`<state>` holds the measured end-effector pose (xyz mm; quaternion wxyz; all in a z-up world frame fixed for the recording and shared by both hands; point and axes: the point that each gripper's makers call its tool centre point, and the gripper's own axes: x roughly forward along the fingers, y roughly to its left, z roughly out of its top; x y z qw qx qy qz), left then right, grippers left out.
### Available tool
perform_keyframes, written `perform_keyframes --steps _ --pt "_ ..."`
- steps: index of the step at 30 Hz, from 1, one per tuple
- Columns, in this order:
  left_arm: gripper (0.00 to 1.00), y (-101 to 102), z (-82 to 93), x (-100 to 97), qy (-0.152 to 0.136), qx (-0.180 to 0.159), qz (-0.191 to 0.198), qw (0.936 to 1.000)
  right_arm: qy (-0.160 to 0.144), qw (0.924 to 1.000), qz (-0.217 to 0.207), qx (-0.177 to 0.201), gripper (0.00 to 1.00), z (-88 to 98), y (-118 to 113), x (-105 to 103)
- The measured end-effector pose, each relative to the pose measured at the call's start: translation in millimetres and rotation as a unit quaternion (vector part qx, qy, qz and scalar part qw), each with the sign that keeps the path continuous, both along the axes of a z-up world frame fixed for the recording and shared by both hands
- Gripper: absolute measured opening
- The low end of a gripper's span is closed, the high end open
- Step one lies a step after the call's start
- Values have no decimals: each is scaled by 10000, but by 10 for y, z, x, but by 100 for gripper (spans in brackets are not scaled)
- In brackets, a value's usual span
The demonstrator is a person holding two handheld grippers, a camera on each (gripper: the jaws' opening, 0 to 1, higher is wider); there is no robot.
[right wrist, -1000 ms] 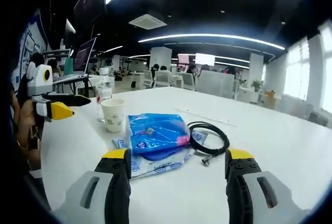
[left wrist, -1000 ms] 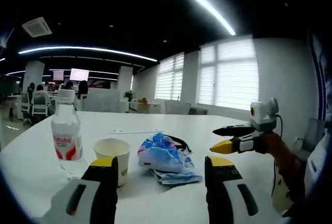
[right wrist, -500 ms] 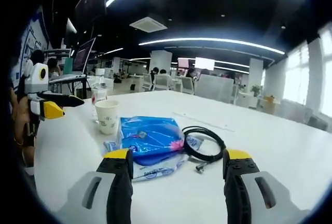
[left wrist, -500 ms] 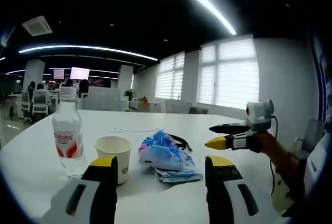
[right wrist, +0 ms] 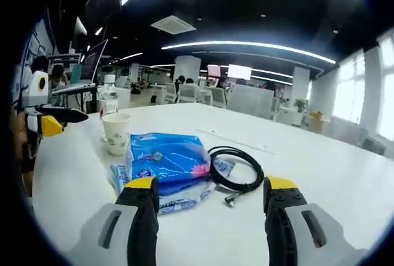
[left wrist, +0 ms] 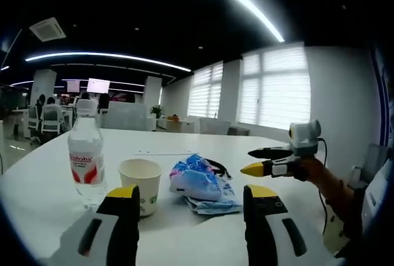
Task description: Arrange the tabletop items into an orderly group along one side of the table until the central work area is clear of visible clutter.
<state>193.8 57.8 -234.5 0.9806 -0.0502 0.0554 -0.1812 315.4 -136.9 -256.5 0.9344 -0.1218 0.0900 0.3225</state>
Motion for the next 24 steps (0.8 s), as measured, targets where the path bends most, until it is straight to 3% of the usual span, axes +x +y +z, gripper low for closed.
perform_keyframes --steps 24 --pt "68 20 9 -28 18 0 18 10000 9 9995 -40 -308 64 -93 31 167"
